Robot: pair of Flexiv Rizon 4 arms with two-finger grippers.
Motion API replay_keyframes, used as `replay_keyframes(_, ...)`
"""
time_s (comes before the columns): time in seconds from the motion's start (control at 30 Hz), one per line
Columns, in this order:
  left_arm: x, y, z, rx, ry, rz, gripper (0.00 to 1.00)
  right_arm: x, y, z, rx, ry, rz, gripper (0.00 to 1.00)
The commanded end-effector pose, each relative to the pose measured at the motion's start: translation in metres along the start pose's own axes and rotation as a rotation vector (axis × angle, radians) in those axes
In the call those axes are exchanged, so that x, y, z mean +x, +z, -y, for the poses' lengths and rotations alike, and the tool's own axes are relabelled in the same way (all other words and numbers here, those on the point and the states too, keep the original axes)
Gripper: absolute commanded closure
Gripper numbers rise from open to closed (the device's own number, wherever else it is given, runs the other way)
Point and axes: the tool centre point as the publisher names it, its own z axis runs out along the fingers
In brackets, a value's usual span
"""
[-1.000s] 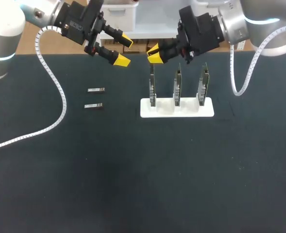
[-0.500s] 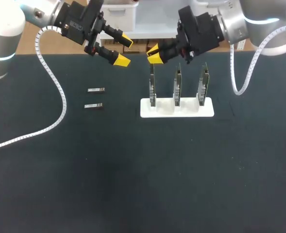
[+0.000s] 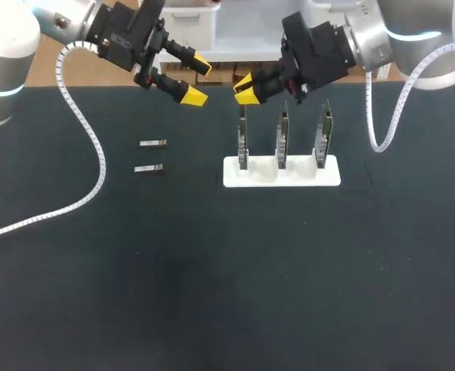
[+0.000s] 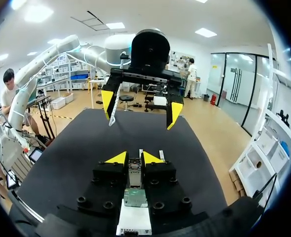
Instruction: Pick up the optical module with the left hand, and insert it into the network port with the right hand.
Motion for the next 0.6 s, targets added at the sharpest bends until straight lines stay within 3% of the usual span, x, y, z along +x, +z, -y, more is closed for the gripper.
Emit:
replay_keyframes(0.03,-0.0012,-0.0002,-0.0003,0.001,-0.003,-0.006,0.00,-0.0007,0.0013,0.0010,-0.002,-0.001,-0.001,1.00)
replay_keyframes(0.6,-0.0012,-0.0002,-0.0003,0.001,-0.003,-0.006,0.00,0.0043,0.0051,0.0006,-0.004,0.014,-0.001,1.00)
